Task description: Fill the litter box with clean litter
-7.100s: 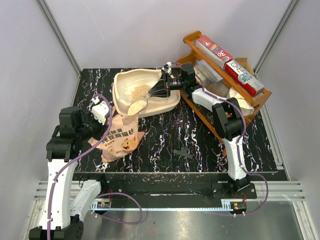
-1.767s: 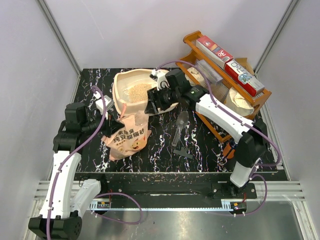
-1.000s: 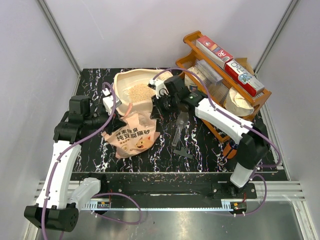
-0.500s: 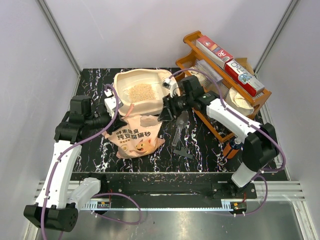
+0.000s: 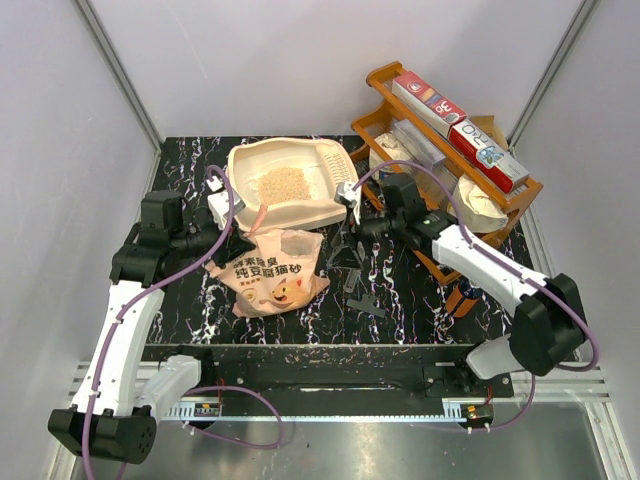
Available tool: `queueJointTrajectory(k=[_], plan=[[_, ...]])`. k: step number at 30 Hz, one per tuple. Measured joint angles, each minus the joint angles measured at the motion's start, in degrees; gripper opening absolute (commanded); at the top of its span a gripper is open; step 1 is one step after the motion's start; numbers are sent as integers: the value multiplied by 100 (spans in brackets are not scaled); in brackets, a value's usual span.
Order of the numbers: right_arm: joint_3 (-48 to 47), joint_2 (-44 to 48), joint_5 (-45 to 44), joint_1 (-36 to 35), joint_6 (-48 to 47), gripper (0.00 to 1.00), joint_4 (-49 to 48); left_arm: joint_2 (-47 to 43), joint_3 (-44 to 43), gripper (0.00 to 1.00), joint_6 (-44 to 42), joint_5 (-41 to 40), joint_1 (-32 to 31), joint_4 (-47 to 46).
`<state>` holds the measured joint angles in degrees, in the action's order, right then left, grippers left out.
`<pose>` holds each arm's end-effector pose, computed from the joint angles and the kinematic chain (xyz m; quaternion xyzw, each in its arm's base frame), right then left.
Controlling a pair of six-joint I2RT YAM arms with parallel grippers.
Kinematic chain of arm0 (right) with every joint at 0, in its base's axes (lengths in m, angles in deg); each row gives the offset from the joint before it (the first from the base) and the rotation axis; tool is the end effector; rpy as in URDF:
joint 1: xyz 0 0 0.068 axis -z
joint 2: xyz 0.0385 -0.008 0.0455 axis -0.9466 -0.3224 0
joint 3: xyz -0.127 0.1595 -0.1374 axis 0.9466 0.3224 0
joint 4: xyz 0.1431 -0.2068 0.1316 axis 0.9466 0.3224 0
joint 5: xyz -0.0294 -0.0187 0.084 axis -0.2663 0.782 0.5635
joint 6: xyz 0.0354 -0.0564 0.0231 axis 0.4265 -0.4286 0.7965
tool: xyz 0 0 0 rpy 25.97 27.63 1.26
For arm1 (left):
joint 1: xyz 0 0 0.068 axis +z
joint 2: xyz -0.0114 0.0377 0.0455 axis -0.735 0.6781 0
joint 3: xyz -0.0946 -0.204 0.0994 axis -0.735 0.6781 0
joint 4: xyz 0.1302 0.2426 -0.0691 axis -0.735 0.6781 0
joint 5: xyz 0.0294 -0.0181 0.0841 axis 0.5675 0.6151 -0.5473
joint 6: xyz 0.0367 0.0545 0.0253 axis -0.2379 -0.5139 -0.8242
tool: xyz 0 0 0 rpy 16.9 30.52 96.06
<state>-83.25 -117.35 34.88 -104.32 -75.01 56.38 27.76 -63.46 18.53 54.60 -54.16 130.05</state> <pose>0.2699 0.2291 0.2572 -0.5001 0.6573 0.4415 0.3506 0.2184 -0.0669 0.3305 0.3731 0.7600 -0.2811 0.4518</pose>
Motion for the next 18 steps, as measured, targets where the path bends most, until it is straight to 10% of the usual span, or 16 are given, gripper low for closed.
queueJointTrajectory(k=[18], plan=[[57, -538, -181, -833, -105, 62, -1344, -44, 103, 0, 195, -2, 0, -179]])
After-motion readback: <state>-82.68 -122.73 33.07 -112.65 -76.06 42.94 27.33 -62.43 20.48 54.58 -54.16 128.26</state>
